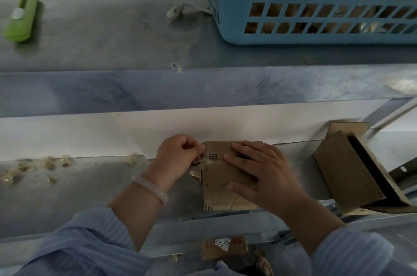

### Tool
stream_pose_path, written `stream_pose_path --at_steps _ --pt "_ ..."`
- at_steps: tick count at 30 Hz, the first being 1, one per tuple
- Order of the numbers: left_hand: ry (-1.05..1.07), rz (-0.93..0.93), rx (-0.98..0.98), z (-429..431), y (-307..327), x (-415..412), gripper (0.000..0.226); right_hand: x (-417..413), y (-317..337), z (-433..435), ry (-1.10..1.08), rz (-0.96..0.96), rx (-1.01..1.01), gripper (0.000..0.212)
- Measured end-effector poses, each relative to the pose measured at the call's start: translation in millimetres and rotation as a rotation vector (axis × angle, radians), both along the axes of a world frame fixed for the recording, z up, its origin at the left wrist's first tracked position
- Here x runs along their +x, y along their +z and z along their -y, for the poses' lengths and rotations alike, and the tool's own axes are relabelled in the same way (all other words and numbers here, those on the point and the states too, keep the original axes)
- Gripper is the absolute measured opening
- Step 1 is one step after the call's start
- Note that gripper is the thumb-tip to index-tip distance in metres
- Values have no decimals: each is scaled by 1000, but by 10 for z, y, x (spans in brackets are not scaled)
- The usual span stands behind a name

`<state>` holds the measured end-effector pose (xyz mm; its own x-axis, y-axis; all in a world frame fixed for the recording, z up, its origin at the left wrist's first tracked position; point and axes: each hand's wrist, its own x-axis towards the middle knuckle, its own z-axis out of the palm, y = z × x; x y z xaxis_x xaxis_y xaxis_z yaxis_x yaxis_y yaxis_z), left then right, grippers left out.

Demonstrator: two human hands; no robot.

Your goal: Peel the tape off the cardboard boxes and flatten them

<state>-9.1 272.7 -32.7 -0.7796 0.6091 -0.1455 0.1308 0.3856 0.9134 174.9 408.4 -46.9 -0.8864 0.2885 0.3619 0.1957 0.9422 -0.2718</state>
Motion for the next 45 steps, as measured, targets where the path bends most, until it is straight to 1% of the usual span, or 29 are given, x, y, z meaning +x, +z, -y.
stream_pose_path --at_steps 1,2,3,4,6,7,8,11,15,18,19,21,24,25,28,30,32,34,36,38,39,41,45 --pt "-3 -112 -23 6 -4 -1 12 -1 4 3 -2 -1 4 63" --pt "0 -166 -32 10 -10 5 13 -3 10 5 -3 4 7 66" --pt "0 -164 -28 10 -17 15 13 -6 21 6 -8 18 8 70" --pt "3 -91 -12 9 -22 20 13 -8 37 6 -17 41 10 76" --pt "26 236 43 1 6 25 17 -23 94 -5 -27 94 18 81" --pt "49 398 63 -5 20 14 21 -38 139 -16 -31 120 14 79" --pt "55 487 61 -14 24 -12 26 -56 187 -31 -36 146 -1 74" --pt "1 495 18 -48 3 -64 32 -135 270 -64 -55 153 -68 64" --pt "29 505 103 -39 -39 -84 20 -177 213 -25 -84 105 -84 59" --pt "-83 321 73 74 -118 -80 11 -136 153 -33 -68 69 -99 53" --pt "-108 277 83 109 -135 -58 13 -121 148 -39 -62 57 -105 52" --pt "-103 265 145 133 -174 -24 19 -108 143 -46 -58 42 -112 51" --pt "-64 300 233 108 -197 5 22 -117 125 -39 -62 21 -98 49" --pt "-73 267 241 94 -210 -1 25 -118 118 -39 -59 9 -100 48" --pt "-141 31 199 81 -222 -27 32 -95 99 -71 -33 -13 -125 46" --pt "-187 -100 173 98 -223 -39 32 -66 99 -113 0 -15 -146 44" --pt "-221 -173 172 132 -226 -40 27 -41 112 -158 47 0 -154 43" --pt "-274 -258 152 168 -231 -30 17 -30 126 -198 88 13 -155 42" --pt "-322 -465 63 200 -243 -30 11 -26 131 -222 106 6 -166 41" --pt "-349 -681 -3 225 -277 -36 24 -20 126 -221 109 -9 -173 41" --pt "-364 -745 -16 233 -300 -36 32 -17 119 -217 109 -16 -174 40" --pt "-379 -801 -20 242 -330 -28 36 -7 106 -205 109 -25 -170 40" --pt "-379 -786 -40 242 -330 -12 32 -3 100 -219 125 -36 -163 40"
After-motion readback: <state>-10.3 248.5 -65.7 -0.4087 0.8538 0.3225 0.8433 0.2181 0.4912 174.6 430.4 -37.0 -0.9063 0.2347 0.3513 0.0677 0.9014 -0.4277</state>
